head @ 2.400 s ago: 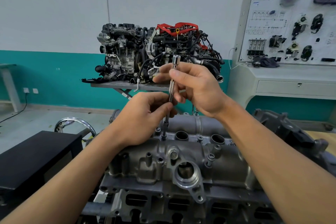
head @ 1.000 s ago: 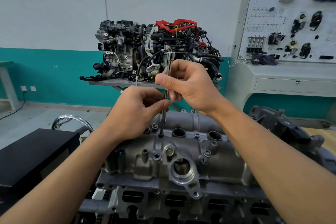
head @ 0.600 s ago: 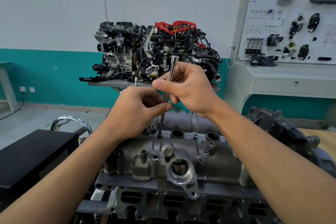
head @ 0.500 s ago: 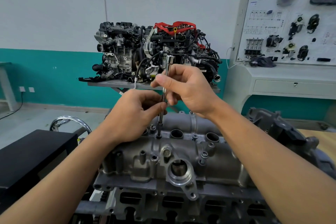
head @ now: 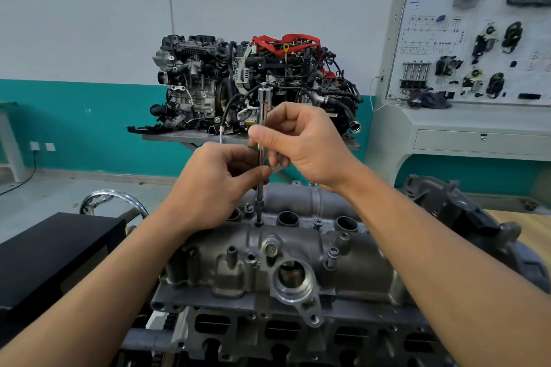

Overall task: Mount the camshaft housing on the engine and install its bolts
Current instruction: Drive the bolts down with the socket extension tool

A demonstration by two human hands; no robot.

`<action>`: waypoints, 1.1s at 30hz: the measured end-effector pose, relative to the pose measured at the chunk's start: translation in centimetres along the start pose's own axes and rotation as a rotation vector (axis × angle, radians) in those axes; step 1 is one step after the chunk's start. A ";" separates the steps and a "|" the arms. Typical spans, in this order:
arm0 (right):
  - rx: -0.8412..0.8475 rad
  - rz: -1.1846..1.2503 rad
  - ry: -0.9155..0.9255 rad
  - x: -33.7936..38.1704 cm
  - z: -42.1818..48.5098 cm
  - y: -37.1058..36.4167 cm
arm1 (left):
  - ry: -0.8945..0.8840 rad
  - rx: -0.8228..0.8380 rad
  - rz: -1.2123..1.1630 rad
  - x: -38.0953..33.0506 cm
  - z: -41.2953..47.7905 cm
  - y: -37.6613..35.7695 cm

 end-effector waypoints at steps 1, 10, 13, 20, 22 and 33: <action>0.036 -0.006 -0.007 0.2 -0.1 0.0 | -0.010 0.015 -0.005 -0.1 -0.1 -0.1; 0.025 -0.192 0.032 0.8 -0.4 -0.2 | -0.013 0.129 -0.096 -0.3 -0.2 -0.1; -0.042 -0.256 0.090 0.9 -0.5 -0.6 | 0.009 0.133 -0.075 0.1 -0.1 0.0; -0.182 -0.412 0.159 1.0 -0.7 -1.3 | -0.056 0.067 0.116 -0.3 -0.3 -0.1; -0.238 -0.428 0.155 0.9 -0.7 -1.2 | -0.029 0.065 0.208 -0.2 -0.1 -0.3; -0.115 -0.261 -0.009 1.1 -1.3 -0.2 | 0.035 0.106 0.152 0.1 0.1 -0.4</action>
Point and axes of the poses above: each hand's wrist, its own z-axis towards the middle knuckle, its own y-axis out of the back of the hand, x = y × z, the point moved 2 cm from there along z, towards the middle knuckle, and after that the axes turned 1 degree about x, right-handed, at the moved point
